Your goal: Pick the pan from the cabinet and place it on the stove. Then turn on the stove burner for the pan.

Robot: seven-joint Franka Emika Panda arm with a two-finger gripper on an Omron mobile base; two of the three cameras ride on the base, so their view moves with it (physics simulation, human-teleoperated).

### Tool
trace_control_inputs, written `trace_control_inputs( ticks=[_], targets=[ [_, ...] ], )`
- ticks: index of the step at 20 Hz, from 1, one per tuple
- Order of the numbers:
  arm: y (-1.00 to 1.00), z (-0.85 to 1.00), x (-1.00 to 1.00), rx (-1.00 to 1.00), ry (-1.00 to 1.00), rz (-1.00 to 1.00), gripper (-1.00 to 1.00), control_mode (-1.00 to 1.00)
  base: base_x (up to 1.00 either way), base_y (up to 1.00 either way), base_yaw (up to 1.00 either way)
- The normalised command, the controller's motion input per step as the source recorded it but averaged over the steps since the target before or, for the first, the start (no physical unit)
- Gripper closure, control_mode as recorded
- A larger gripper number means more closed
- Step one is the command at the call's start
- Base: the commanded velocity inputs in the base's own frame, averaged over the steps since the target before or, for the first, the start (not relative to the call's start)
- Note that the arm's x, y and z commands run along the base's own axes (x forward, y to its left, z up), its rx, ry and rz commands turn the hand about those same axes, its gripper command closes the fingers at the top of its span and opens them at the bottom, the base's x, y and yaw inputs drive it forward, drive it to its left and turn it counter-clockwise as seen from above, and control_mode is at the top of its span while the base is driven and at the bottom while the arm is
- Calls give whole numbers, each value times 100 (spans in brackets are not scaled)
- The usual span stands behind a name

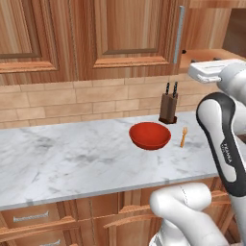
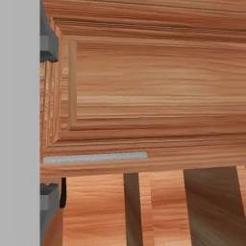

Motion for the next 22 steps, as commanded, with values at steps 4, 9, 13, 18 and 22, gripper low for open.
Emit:
trace_control_inputs(
  ticks=[4,9,13,18,22],
  targets=[
    [0,10,39,0,0,-3,-100,-100,0,0,0],
    [-4,5,43,0,0,-2,-100,-100,0,0,0],
    [-8,0,48,0,0,0,-100,-100,0,0,0],
    [-14,0,46,0,0,0,-100,-100,0,0,0],
    [-7,0,40,0,-2,0,-100,-100,0,0,0]
  ],
)
